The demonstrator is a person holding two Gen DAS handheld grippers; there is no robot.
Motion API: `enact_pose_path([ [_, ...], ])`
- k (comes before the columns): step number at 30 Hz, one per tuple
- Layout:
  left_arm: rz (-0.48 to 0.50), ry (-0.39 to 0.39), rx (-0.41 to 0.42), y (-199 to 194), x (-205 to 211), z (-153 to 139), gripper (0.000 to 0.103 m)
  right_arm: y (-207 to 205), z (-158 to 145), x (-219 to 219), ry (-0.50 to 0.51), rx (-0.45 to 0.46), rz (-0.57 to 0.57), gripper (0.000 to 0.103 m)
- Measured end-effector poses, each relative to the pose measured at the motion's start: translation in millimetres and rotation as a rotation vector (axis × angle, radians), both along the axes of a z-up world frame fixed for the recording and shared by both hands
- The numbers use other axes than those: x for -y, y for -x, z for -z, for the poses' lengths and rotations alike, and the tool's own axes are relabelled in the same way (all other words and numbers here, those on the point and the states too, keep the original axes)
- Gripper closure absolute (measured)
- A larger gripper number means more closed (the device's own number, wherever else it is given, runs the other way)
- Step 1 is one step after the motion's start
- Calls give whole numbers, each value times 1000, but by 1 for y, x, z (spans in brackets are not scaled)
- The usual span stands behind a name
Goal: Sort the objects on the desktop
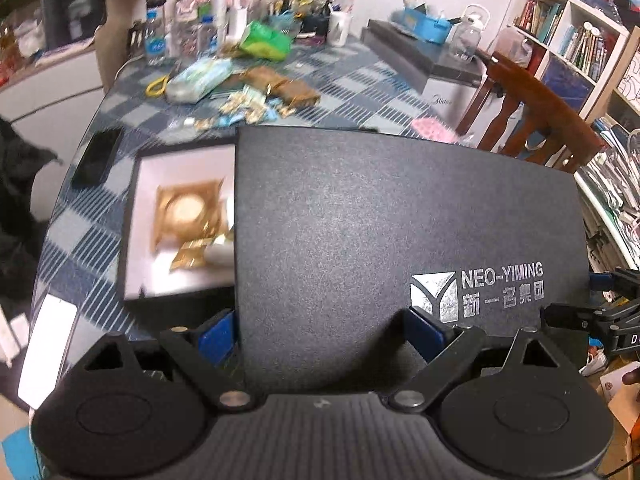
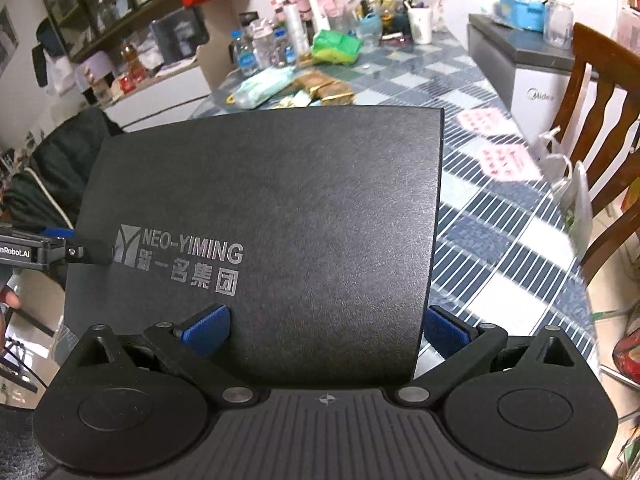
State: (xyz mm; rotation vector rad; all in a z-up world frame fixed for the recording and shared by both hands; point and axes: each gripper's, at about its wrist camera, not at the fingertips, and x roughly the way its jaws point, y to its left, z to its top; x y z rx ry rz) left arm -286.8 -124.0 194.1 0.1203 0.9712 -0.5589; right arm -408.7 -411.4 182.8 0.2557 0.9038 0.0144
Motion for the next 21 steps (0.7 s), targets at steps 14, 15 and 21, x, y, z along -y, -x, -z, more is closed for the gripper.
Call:
enact_pose_path([
  [14, -75, 1, 30, -55, 38, -10, 0, -78, -2, 45, -15, 17, -65, 0],
  [15, -83, -3, 34, -58, 35, -11, 0, -84, -2, 42, -18, 15, -70, 0],
  [21, -134, -6, 36, -80, -1, -18, 0, -120, -8, 7, -18, 28, -111, 0],
])
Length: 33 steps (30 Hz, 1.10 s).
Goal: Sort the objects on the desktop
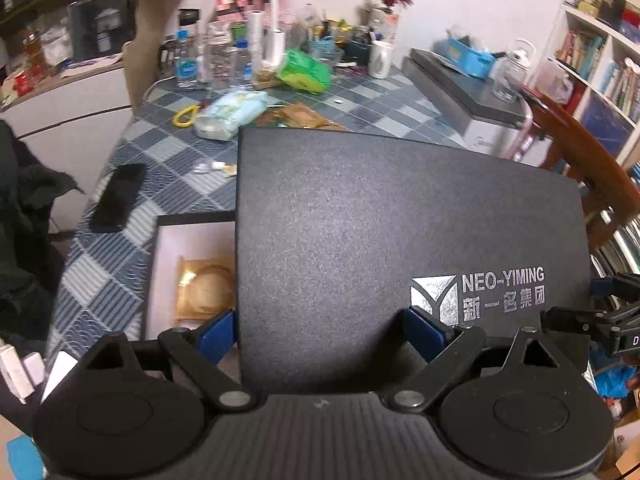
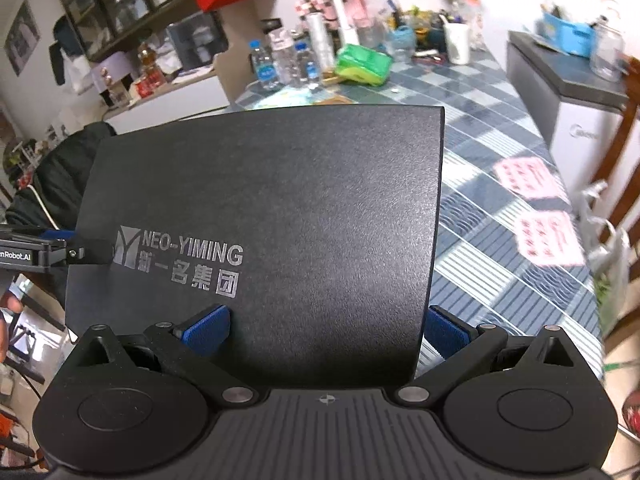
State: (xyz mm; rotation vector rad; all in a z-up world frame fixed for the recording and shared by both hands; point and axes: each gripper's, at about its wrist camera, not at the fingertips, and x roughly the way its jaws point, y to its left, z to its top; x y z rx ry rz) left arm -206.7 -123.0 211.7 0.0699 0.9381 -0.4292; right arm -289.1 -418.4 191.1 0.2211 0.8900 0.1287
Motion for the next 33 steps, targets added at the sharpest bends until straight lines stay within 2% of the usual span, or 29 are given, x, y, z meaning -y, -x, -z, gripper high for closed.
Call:
enact_pose_path([
  [8, -50, 26, -12, -26, -62, -11, 0, -35, -17, -55, 7, 36, -33, 0],
  [15, -77, 57, -29, -43, -93, -6, 0, -55, -22, -83, 27, 36, -39, 0],
  [26, -56, 64, -47, -49, -97, 8, 0, -57, -13, -91, 39, 12, -9, 0],
  [33, -16, 48, -52, -49, -72, 10, 0, -45, -5, -74, 44, -5, 25, 0],
])
